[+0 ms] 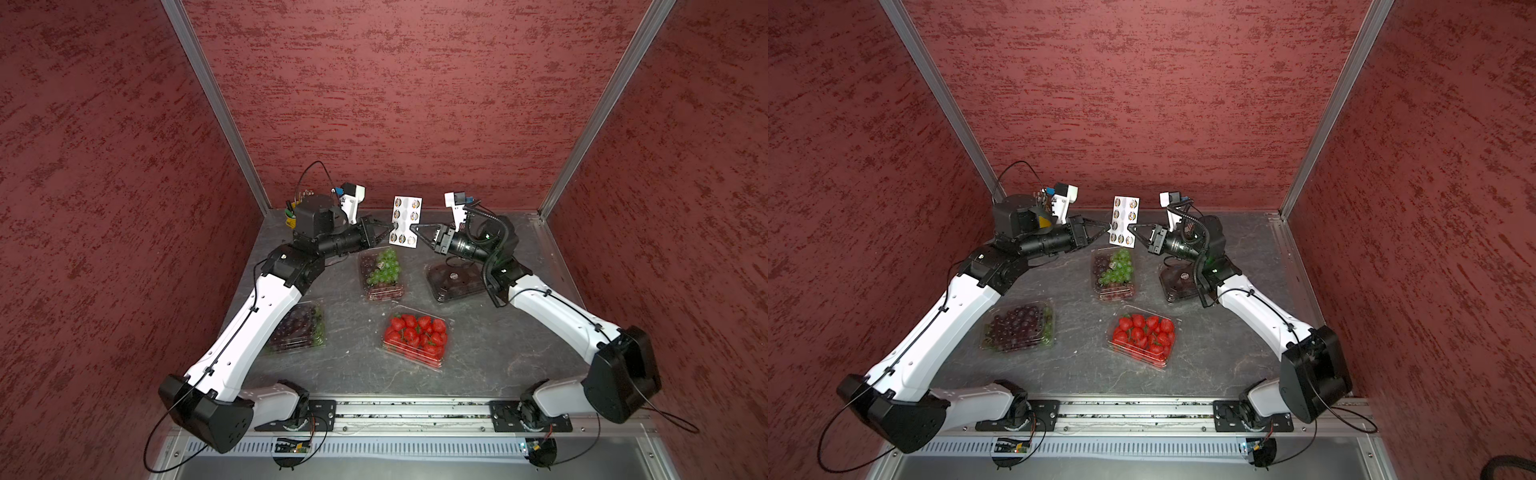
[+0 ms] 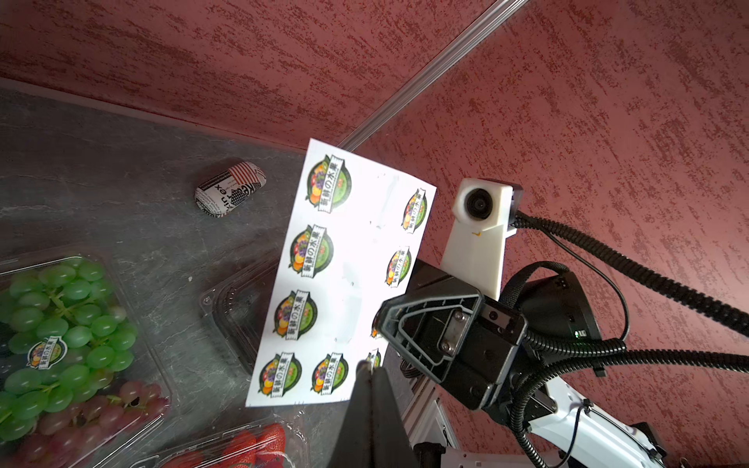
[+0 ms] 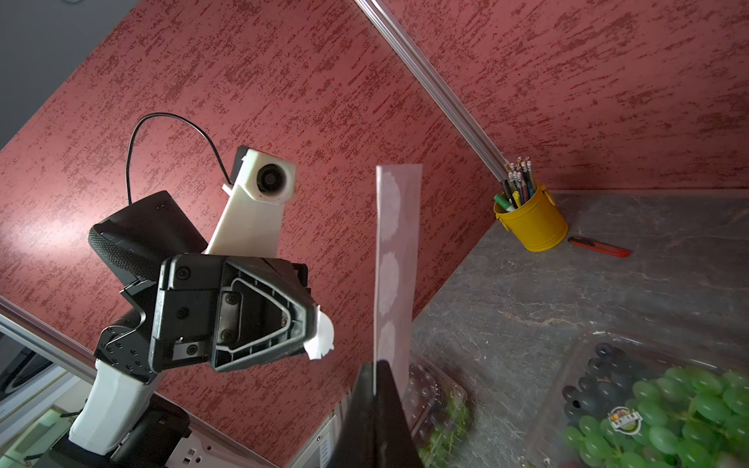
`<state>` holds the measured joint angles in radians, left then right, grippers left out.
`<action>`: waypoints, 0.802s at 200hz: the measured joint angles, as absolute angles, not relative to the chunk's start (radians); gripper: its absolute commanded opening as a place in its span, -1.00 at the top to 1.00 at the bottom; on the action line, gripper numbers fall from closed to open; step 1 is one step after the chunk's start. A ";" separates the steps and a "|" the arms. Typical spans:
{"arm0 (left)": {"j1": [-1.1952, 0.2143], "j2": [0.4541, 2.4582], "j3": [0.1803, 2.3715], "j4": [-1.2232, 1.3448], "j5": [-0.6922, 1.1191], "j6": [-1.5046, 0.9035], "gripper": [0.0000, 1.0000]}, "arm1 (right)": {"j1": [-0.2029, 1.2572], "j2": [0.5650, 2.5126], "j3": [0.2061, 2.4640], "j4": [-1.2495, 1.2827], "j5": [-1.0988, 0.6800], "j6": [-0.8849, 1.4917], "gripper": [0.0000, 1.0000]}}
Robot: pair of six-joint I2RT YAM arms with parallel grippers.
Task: Label fruit boxes
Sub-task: Tear off the label from the label sticker, then stick the label on the fruit box.
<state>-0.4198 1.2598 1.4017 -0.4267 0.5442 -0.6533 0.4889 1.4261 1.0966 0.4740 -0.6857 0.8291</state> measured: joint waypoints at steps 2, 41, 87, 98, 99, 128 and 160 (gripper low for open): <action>-0.420 1.259 1.402 -0.427 0.544 -0.653 1.00 | 0.489 1.426 1.097 0.474 -0.686 0.829 1.00; -0.422 1.258 1.394 -0.432 0.544 -0.645 1.00 | 0.488 1.419 1.086 0.473 -0.682 0.829 1.00; -0.469 1.247 1.372 -0.478 0.506 -0.610 1.00 | 0.472 1.374 1.044 0.445 -0.651 0.817 1.00; -0.485 1.235 1.353 -0.495 0.486 -0.604 1.00 | 0.463 1.354 1.026 0.433 -0.644 0.813 1.00; -0.487 1.234 1.351 -0.497 0.483 -0.603 1.00 | 0.462 1.352 1.024 0.431 -0.643 0.812 1.00; -0.566 1.210 1.302 -0.548 0.397 -0.586 1.00 | 0.439 1.295 0.973 0.398 -0.630 0.802 1.00; -0.684 1.196 1.248 -0.605 0.270 -0.582 1.00 | 0.408 1.221 0.902 0.357 -0.624 0.790 1.00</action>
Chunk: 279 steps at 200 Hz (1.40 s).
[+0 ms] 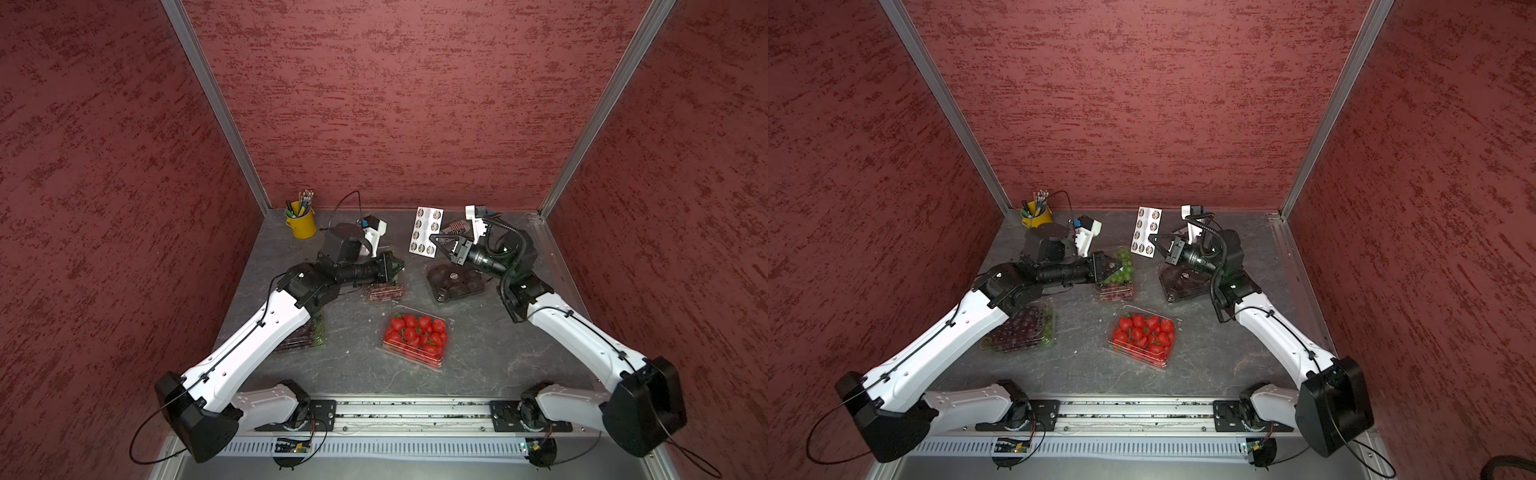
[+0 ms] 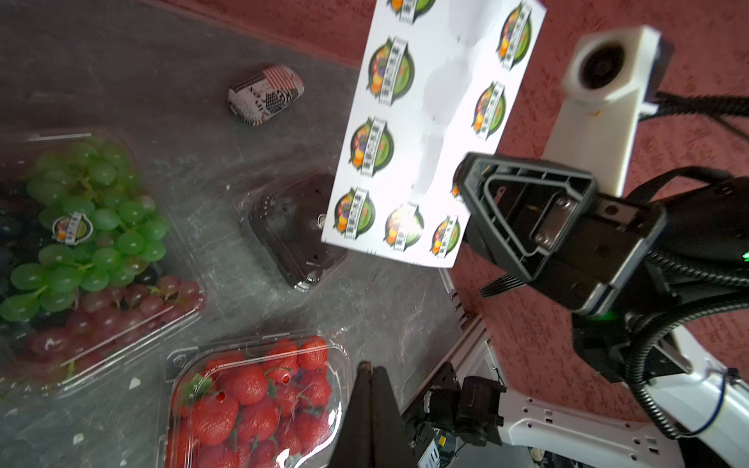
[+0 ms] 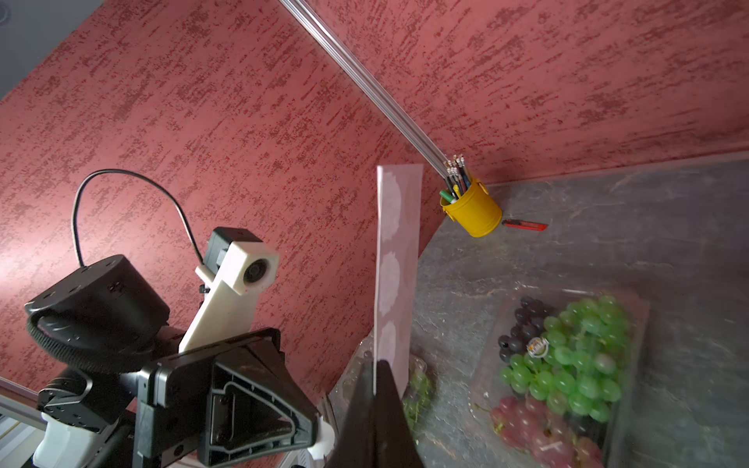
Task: Label fruit boxes
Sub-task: Stick the label on the fruit box.
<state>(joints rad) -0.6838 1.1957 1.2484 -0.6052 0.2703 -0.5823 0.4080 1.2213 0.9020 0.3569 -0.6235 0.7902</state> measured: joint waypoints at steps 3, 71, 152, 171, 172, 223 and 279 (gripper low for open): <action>-0.691 1.193 1.243 -0.612 0.258 -0.584 1.00 | 0.406 1.214 0.896 0.353 -0.624 0.788 1.00; -0.708 1.061 1.134 -0.855 -0.042 -0.706 1.00 | 0.395 1.123 0.841 0.286 -0.653 0.735 1.00; -0.268 0.934 1.063 -1.106 -0.043 -0.738 1.00 | 0.395 1.116 0.815 0.311 -0.719 0.720 1.00; -0.164 0.945 1.035 -1.139 -0.016 -0.704 1.00 | 0.395 1.116 0.798 0.321 -0.726 0.721 1.00; -0.157 0.946 1.033 -1.142 -0.015 -0.702 1.00 | 0.395 1.116 0.798 0.321 -0.726 0.721 1.00; 0.044 1.023 1.010 -1.198 0.025 -0.590 1.00 | 0.395 1.116 0.789 0.346 -0.734 0.721 1.00; 0.169 1.112 1.000 -1.203 0.027 -0.495 1.00 | 0.395 1.130 0.786 0.371 -0.734 0.721 1.00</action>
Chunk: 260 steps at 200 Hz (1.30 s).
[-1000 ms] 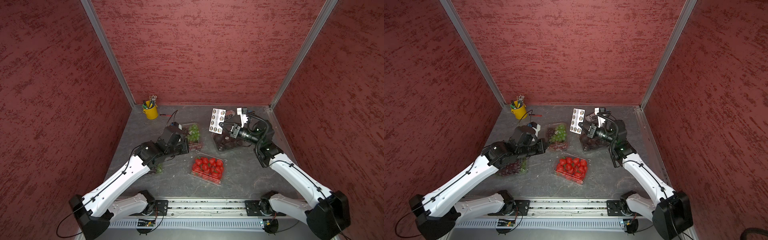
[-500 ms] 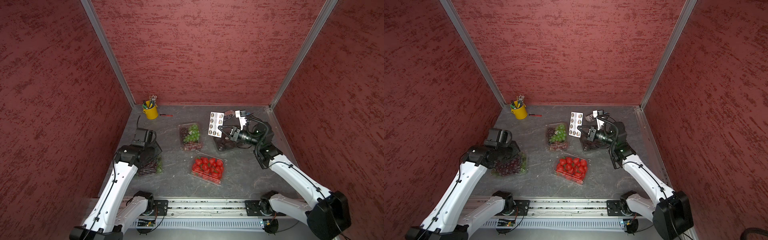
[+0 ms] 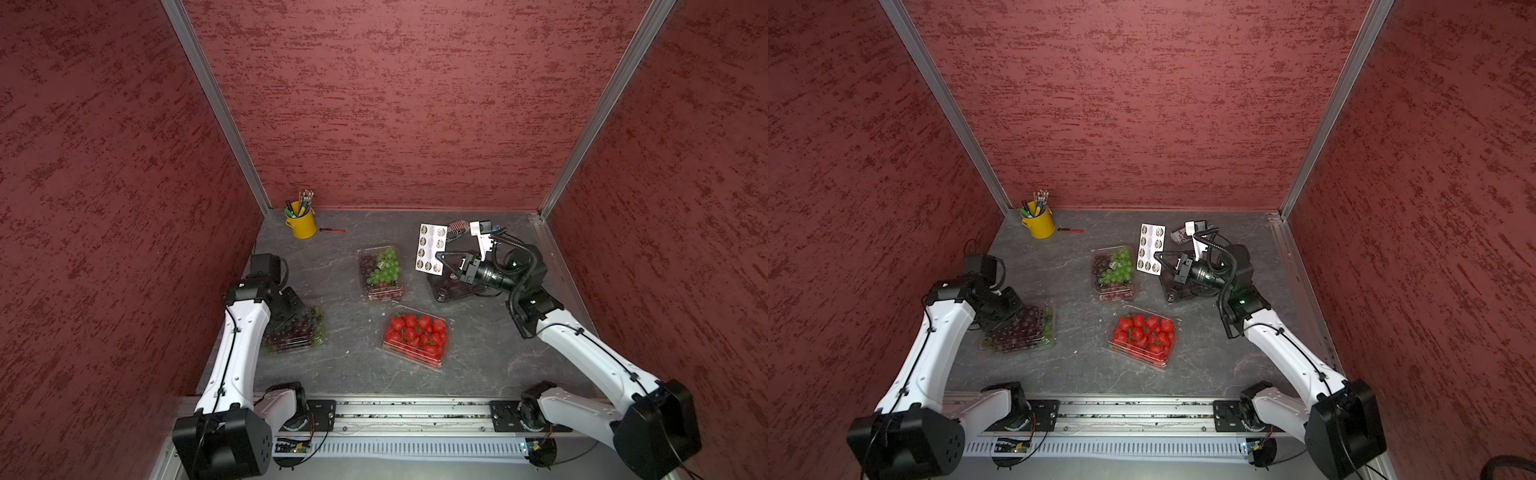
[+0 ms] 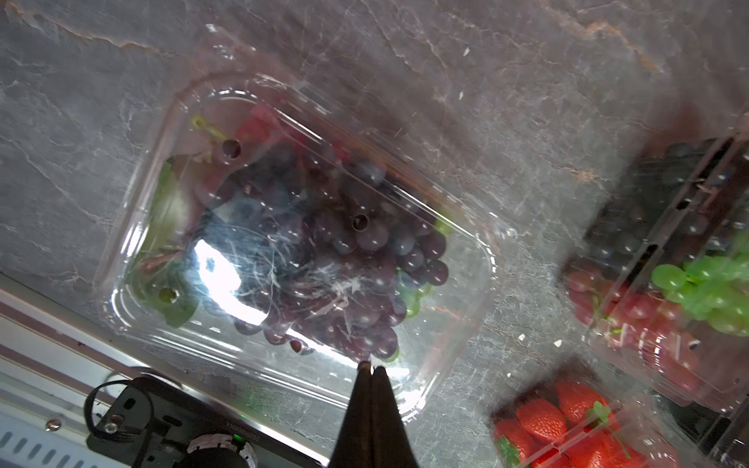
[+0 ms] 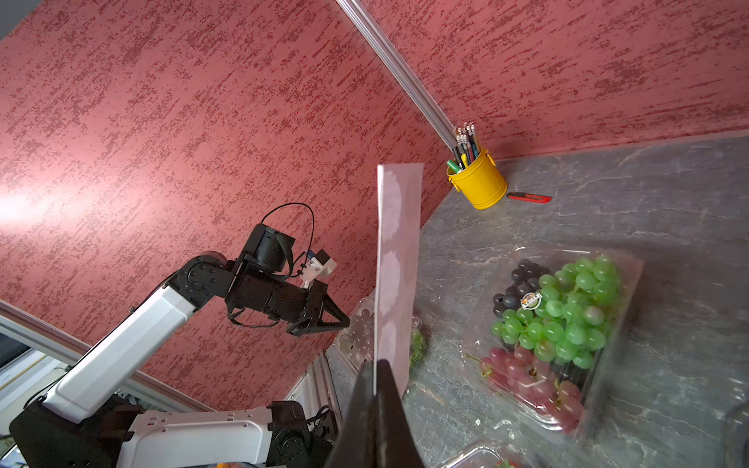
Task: Label fruit boxes
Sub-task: Stick the label on the fruit box.
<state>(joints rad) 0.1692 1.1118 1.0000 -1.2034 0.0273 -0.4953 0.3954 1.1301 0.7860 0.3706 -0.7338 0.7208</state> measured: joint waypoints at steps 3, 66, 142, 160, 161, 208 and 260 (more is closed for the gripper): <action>0.172 1.117 0.999 -1.203 0.028 -0.493 1.00 | 0.395 1.131 0.786 0.371 -0.734 0.721 1.00; 0.181 1.199 0.994 -1.193 0.035 -0.474 1.00 | 0.395 1.134 0.785 0.378 -0.734 0.720 1.00; 0.183 1.283 0.968 -1.154 0.018 -0.475 1.00 | 0.395 1.130 0.769 0.377 -0.732 0.721 1.00; 0.180 1.294 0.966 -1.150 0.018 -0.475 1.00 | 0.395 1.129 0.769 0.377 -0.732 0.720 1.00; 0.180 1.294 0.966 -1.150 0.018 -0.475 1.00 | 0.395 1.129 0.769 0.377 -0.732 0.720 1.00; 0.177 1.303 0.966 -1.148 0.018 -0.475 0.93 | 0.395 1.129 0.767 0.377 -0.731 0.720 1.00; 0.160 1.303 0.966 -1.140 0.019 -0.481 0.61 | 0.395 1.129 0.756 0.376 -0.729 0.720 1.00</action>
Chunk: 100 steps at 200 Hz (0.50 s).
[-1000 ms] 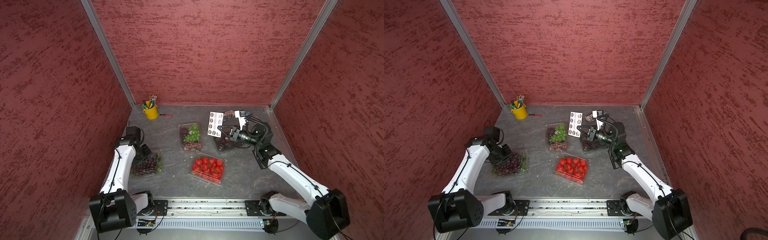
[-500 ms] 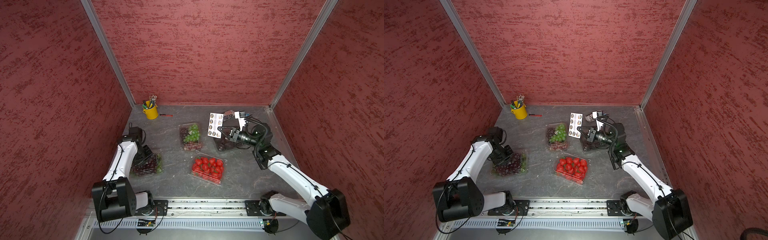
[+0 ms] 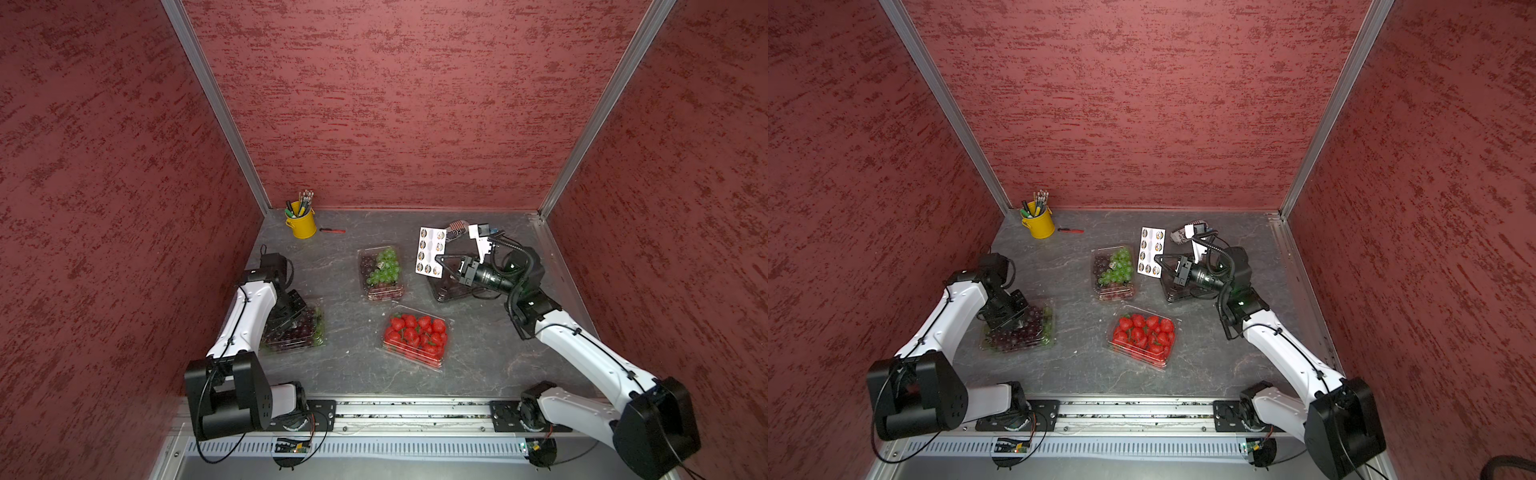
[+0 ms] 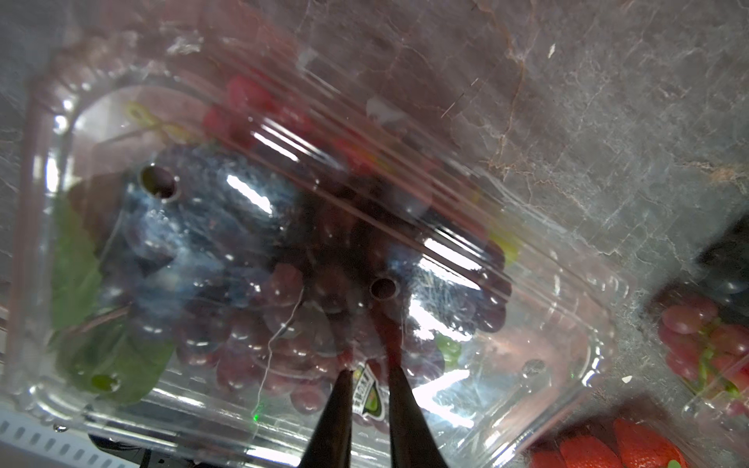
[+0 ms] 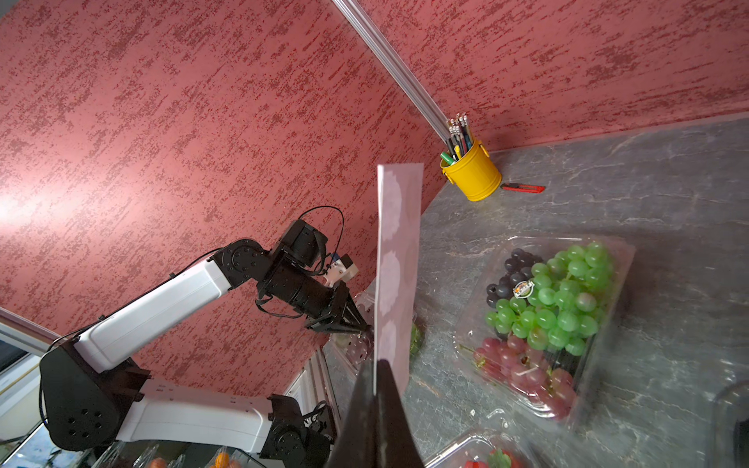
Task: Label fruit boxes
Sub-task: Stick the label on the fruit box.
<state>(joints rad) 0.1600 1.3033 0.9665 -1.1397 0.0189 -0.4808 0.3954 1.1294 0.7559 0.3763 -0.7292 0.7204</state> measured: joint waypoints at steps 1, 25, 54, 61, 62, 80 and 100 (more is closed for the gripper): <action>0.159 1.303 0.966 -1.140 0.019 -0.481 0.60 | 0.395 1.129 0.756 0.376 -0.729 0.720 1.00; 0.155 1.303 0.966 -1.139 0.019 -0.481 0.60 | 0.395 1.129 0.756 0.377 -0.729 0.720 1.00; 0.155 1.303 0.962 -1.126 0.037 -0.485 0.60 | 0.395 1.129 0.756 0.376 -0.729 0.720 1.00; 0.155 1.303 0.961 -1.123 0.043 -0.485 0.60 | 0.395 1.129 0.756 0.376 -0.729 0.720 1.00; 0.155 1.303 0.961 -1.122 0.044 -0.485 0.60 | 0.395 1.129 0.756 0.376 -0.729 0.720 1.00; 0.154 1.297 0.953 -1.109 0.056 -0.486 0.60 | 0.395 1.129 0.756 0.376 -0.729 0.717 1.00; 0.151 1.287 0.948 -1.097 0.074 -0.490 0.60 | 0.395 1.129 0.756 0.376 -0.729 0.717 1.00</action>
<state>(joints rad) 0.1509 1.2865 0.9478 -1.0969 0.0742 -0.4896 0.3954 1.1290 0.7559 0.3759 -0.7288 0.7166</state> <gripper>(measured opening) 0.198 0.044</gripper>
